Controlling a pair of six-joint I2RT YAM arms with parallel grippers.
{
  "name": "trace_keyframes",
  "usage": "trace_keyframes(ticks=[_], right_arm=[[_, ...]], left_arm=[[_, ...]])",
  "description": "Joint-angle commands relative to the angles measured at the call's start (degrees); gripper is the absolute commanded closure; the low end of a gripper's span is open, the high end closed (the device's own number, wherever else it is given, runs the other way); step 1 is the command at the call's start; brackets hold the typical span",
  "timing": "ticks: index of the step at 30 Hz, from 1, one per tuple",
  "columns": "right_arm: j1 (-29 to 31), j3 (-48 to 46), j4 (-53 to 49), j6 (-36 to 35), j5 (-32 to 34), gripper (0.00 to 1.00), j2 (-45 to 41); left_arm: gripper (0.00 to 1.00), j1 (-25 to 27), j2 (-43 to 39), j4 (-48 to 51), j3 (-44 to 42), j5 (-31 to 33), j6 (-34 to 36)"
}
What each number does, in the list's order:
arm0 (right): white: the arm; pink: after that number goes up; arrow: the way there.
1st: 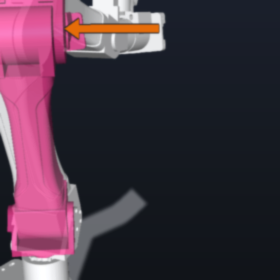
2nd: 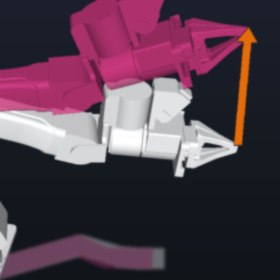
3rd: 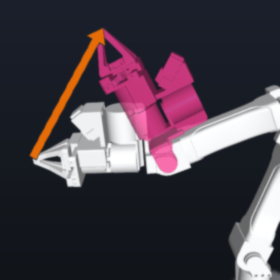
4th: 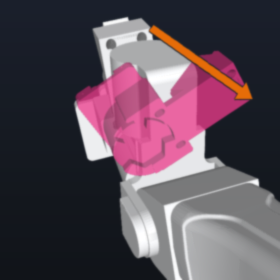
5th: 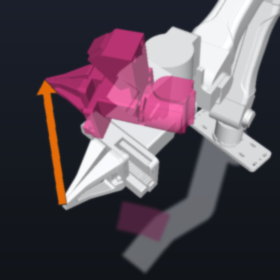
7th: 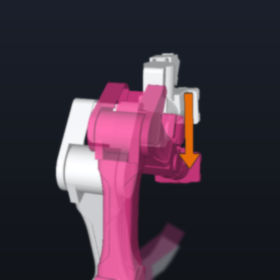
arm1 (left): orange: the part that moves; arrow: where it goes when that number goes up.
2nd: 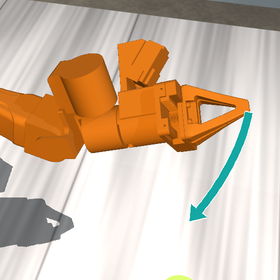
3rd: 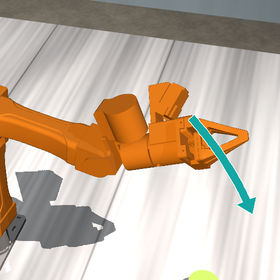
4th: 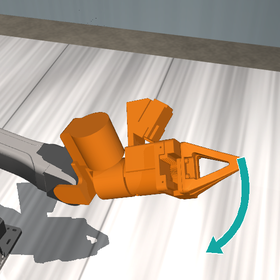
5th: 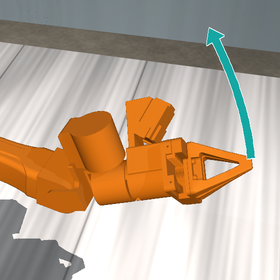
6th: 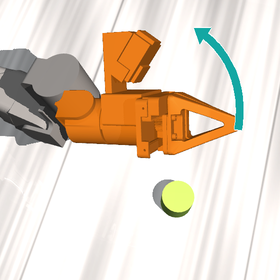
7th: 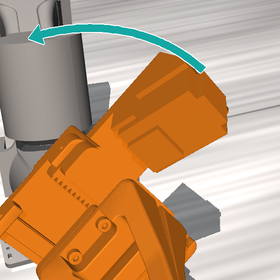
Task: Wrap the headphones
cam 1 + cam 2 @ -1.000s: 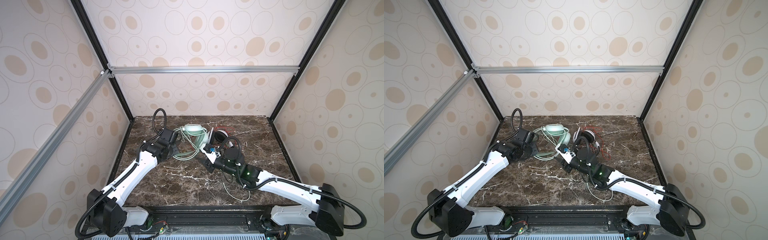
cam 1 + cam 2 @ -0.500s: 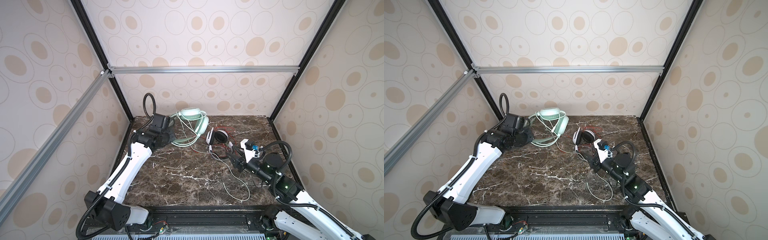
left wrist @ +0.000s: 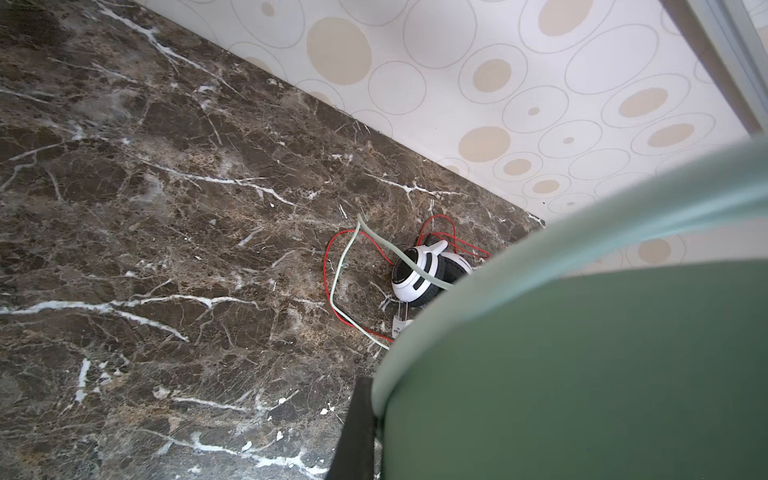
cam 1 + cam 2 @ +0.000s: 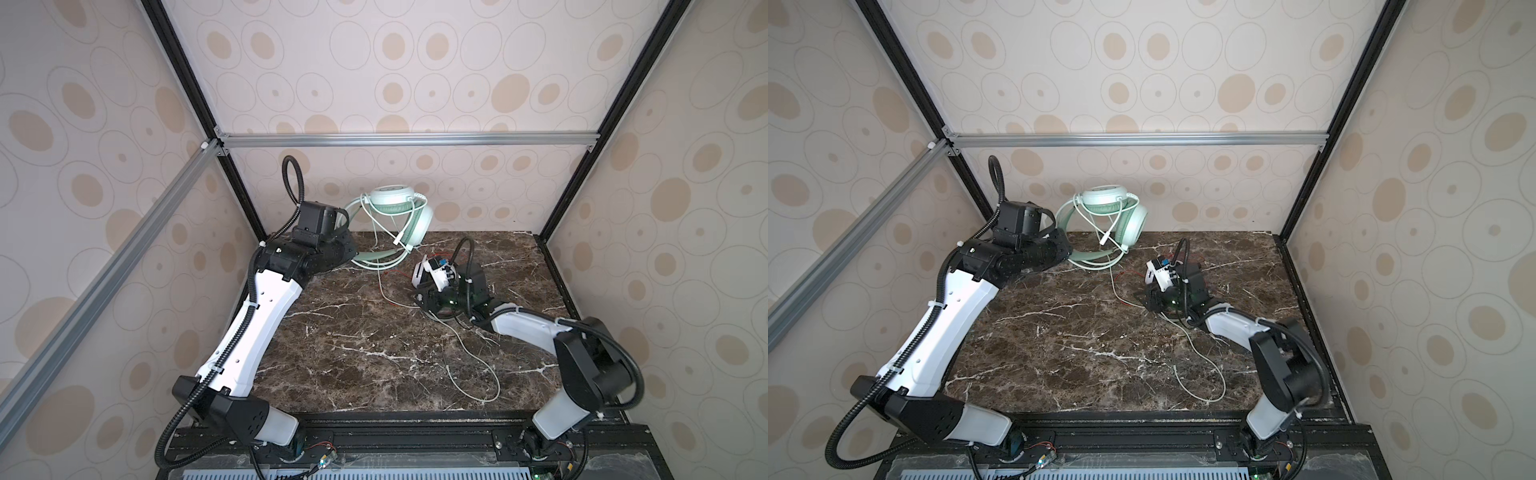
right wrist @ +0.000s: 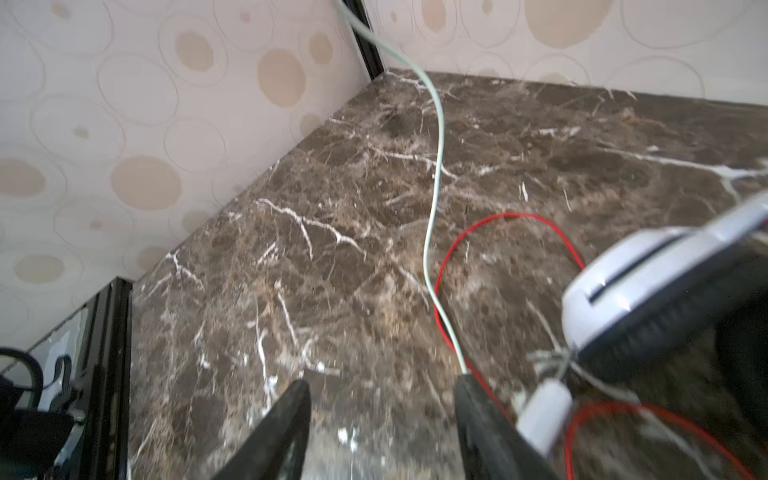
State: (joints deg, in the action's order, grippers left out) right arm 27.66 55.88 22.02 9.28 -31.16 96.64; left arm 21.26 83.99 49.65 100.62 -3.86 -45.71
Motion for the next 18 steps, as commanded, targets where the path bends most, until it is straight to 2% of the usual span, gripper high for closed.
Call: trace_keyframes(ticks=[1, 8, 18], right_arm=[[0.0, 8.2, 7.2, 2.7, -6.3, 0.45, 7.9], [0.3, 23.3, 5.6, 4.0, -9.0, 0.46, 22.9], [1.6, 34.6, 4.1, 7.2, -11.8, 0.47, 35.1]], left_arm=[[1.0, -0.2, -0.2, -1.5, 3.8, -1.0, 0.7], [1.0, -0.2, -0.5, -2.6, 2.9, 1.6, 1.5], [1.0, -0.9, 0.7, -5.4, 5.1, 1.2, 1.9]])
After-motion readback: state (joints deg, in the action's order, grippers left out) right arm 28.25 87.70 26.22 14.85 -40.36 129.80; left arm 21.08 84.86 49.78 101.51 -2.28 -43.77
